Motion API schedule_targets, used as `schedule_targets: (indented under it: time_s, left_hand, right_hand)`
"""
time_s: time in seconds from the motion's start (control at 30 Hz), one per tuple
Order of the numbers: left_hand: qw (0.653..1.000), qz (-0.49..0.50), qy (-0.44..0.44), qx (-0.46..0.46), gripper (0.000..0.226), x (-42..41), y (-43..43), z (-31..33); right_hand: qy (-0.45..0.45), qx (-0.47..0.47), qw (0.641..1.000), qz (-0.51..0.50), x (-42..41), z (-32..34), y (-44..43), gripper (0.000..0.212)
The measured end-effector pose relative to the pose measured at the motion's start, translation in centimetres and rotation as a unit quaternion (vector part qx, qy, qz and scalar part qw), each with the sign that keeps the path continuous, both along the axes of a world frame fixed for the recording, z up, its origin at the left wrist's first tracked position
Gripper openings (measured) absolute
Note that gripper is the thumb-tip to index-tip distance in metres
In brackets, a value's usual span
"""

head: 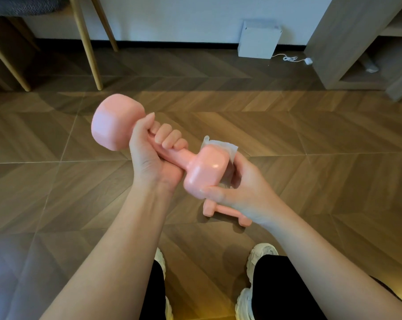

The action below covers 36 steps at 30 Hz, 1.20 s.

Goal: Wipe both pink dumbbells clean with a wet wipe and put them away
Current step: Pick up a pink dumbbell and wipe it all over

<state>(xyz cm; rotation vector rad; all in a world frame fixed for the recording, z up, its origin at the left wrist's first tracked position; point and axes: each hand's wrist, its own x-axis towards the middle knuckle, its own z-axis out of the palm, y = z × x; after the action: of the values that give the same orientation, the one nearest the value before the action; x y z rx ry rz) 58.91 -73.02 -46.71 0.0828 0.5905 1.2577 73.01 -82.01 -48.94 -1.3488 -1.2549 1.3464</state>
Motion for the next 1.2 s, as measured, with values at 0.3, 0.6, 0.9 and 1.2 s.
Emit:
schedule_targets:
  time_s: [0.3, 0.6, 0.9, 1.2]
  left_hand:
    - [1.0, 0.001, -0.015, -0.003, 0.04, -0.8, 0.0, 0.2]
    - [1.0, 0.003, 0.005, -0.016, 0.04, -0.2, -0.2, 0.1]
    - [0.999, 0.016, 0.045, -0.016, 0.038, -0.2, -0.2, 0.2]
    - [0.997, 0.028, 0.042, -0.057, 0.035, -0.1, 0.2, -0.5]
  right_hand:
    - [-0.106, 0.069, 0.992, 0.0, -0.1, 1.6, -0.3, 0.081]
    - [-0.123, 0.089, 0.988, -0.004, 0.4, 2.1, -0.7, 0.075]
    - [-0.148, 0.098, 0.984, -0.009, 0.3, 2.3, -0.8, 0.08]
    - [-0.187, 0.152, 0.971, -0.007, 0.3, 1.5, -0.7, 0.078]
